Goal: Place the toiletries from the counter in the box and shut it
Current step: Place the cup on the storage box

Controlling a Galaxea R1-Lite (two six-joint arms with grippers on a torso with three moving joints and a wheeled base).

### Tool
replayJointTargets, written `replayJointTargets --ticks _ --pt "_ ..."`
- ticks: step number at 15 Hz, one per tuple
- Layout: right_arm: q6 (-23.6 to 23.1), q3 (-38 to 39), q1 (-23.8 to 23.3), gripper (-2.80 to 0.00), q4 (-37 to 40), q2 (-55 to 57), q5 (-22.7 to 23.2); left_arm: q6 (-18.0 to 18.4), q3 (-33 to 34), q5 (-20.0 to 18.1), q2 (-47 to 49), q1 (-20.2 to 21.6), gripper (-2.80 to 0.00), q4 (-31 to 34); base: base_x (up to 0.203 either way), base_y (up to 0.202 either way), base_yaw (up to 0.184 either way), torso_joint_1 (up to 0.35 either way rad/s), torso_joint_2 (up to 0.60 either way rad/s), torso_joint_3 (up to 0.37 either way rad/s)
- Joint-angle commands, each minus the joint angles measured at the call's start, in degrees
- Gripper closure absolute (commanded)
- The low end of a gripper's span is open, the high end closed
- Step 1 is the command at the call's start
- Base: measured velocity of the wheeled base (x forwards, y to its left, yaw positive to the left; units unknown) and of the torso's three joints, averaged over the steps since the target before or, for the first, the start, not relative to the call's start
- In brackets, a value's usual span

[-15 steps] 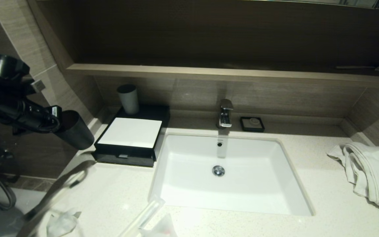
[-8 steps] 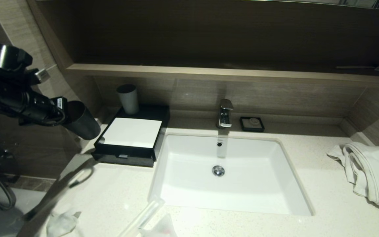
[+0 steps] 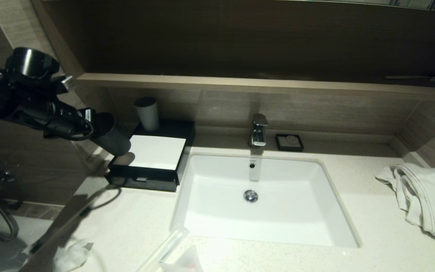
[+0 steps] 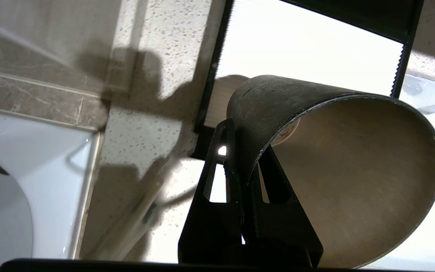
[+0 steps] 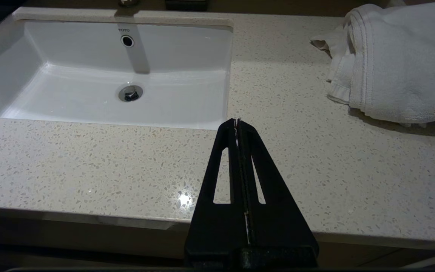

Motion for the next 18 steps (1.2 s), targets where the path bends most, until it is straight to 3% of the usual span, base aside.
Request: replayJointTargets --ticks 1,9,14,18 --pt "0.0 0.0 0.0 0.00 0.0 0.0 0.0 0.1 -1.5 0.2 2.4 -1.3 0.00 0.1 0.000 0.000 0.000 0.000 0.00 0.000" --pt "0.0 0.0 0.0 0.00 0.0 0.0 0.0 0.4 -9.3 1.0 8.3 -5.2 0.00 2.4 0.000 0.000 0.000 0.000 0.00 0.000" --pt "0.0 0.0 0.0 0.00 0.0 0.0 0.0 1.1 -19.0 3.0 12.9 -5.7 0.00 11.1 0.000 0.000 0.000 0.000 0.00 0.000" --pt "0.0 0.0 0.0 0.00 0.0 0.0 0.0 2.5 -19.1 5.1 13.6 -7.6 0.00 10.5 0.000 0.000 0.000 0.000 0.00 0.000"
